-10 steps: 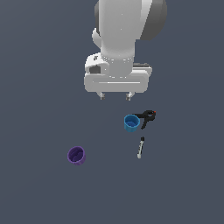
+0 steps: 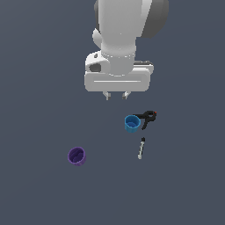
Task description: Pick up a designated object from a clutter of objects.
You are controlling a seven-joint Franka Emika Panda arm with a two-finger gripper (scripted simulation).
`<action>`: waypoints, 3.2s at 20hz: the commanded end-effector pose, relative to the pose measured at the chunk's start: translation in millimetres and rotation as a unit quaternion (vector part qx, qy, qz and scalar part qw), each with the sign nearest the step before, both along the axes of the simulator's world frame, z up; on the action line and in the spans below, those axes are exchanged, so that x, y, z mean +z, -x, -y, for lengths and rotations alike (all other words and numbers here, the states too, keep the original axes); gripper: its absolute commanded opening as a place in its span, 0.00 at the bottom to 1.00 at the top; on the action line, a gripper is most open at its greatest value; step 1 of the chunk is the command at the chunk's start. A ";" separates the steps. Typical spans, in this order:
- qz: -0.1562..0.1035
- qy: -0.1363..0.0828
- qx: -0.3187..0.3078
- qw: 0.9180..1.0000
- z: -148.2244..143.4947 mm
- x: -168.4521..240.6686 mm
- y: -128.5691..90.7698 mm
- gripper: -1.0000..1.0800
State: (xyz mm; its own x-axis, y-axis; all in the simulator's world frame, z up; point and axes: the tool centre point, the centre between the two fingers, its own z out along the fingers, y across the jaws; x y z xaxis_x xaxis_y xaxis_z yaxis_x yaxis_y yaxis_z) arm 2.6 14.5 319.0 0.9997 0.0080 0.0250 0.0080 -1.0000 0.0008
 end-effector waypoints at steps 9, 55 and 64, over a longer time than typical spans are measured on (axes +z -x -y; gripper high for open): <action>-0.020 -0.024 -0.028 0.999 -3.6 -18.8 4.7 0.62; -0.307 -0.269 -0.462 0.788 -58.3 -225.1 89.3 0.62; -0.308 -0.269 -0.464 0.786 -77.5 -244.5 96.9 0.62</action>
State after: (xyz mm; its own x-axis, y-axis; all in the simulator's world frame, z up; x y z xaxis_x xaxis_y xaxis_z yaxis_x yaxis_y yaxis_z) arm -93.0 89.1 77.6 0.3942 -0.5769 -0.7154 -0.8910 -0.4308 -0.1435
